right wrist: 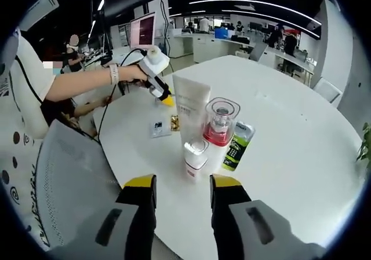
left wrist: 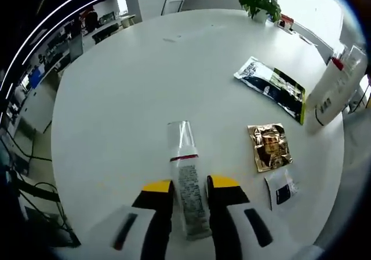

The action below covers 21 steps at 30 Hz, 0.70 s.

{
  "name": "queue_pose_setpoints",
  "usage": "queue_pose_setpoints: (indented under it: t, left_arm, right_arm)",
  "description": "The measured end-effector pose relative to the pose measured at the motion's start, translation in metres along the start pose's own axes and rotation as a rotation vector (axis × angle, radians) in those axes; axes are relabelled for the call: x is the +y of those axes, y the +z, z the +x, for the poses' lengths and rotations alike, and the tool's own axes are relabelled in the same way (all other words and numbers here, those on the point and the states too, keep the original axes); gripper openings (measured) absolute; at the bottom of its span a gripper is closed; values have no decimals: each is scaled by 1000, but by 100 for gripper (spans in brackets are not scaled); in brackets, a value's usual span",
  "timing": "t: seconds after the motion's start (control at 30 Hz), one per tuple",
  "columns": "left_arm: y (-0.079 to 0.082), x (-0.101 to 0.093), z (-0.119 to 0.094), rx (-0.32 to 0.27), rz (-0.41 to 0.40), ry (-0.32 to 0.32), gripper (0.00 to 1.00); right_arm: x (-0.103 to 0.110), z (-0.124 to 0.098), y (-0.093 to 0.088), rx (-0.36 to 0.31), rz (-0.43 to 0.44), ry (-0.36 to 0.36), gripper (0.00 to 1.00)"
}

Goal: Arrange the skincare products in the storage area until every visible bottle or jar stands upright without overlapping.

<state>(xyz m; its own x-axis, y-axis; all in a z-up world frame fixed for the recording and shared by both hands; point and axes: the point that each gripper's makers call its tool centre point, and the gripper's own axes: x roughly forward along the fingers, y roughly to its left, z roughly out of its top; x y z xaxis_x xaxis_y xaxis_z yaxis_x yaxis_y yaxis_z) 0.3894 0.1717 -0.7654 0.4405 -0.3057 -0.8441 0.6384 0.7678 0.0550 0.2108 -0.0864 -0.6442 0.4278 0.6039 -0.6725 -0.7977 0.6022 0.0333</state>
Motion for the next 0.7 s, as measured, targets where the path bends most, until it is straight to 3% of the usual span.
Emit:
queue_pose_setpoints:
  t: [0.27, 0.43, 0.6, 0.7]
  left_arm:
    - [-1, -18, -8, -7, -20, -2, 21]
    - [-1, -9, -4, -6, -29, 4, 19]
    - [-3, -19, -10, 3, -35, 8, 19]
    - [-3, -16, -12, -3, -17, 25, 19]
  right_arm:
    - [1, 1, 0, -6, 10, -1, 36]
    - [2, 0, 1, -18, 19, 4, 36]
    - [9, 2, 3, -44, 33, 30, 36]
    - [11, 2, 2, -45, 37, 37, 36]
